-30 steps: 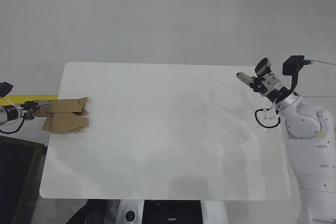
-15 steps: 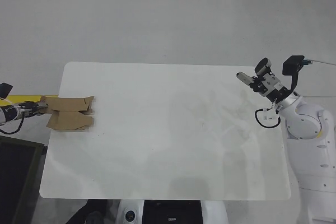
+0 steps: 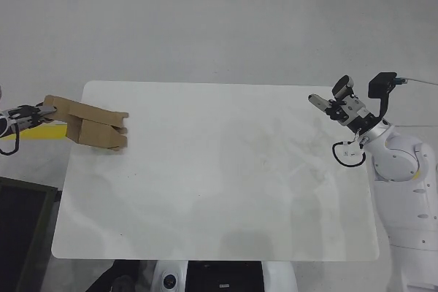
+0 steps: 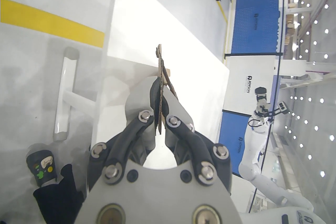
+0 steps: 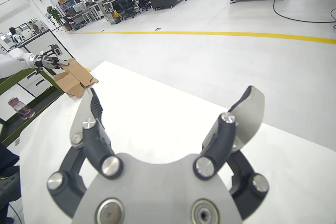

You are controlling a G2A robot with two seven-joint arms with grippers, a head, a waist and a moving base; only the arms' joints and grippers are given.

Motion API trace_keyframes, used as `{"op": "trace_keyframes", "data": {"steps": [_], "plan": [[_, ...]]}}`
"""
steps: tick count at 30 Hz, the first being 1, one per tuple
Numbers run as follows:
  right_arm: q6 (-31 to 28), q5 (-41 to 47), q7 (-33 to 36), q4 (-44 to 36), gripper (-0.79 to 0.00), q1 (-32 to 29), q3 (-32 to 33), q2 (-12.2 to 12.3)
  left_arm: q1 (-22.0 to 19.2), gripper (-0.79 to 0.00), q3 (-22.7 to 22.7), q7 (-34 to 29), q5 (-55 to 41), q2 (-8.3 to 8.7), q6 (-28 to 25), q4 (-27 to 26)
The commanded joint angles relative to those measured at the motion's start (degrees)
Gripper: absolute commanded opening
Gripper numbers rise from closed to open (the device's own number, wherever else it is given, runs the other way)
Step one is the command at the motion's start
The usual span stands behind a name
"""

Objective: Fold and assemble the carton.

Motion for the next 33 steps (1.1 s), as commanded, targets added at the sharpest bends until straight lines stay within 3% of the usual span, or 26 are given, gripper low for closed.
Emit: {"op": "trace_keyframes", "data": {"steps": [1, 4, 13, 23, 33], "plan": [[0.00, 0.00, 0.00, 0.00, 0.000, 0.00, 0.00, 0.00, 0.41, -0.785, -0.13, -0.76, -3.46, -0.01, 0.78, -2.22], [0.00, 0.00, 0.00, 0.00, 0.000, 0.00, 0.00, 0.00, 0.71, -0.785, 0.38, -1.07, -6.32, -0.20, 1.10, -4.88], [0.00, 0.00, 0.00, 0.00, 0.000, 0.00, 0.00, 0.00, 0.24, -0.785, 5.66, -1.52, -13.74, -2.92, 1.54, -13.79], [0.00, 0.00, 0.00, 0.00, 0.000, 0.00, 0.00, 0.00, -2.37, -0.785, 13.10, 3.73, -13.48, -6.93, -1.06, -15.23], [0.00, 0.00, 0.00, 0.00, 0.000, 0.00, 0.00, 0.00, -2.31, -0.785, 18.99, 2.64, -16.41, -10.56, -2.61, -17.19]]}}
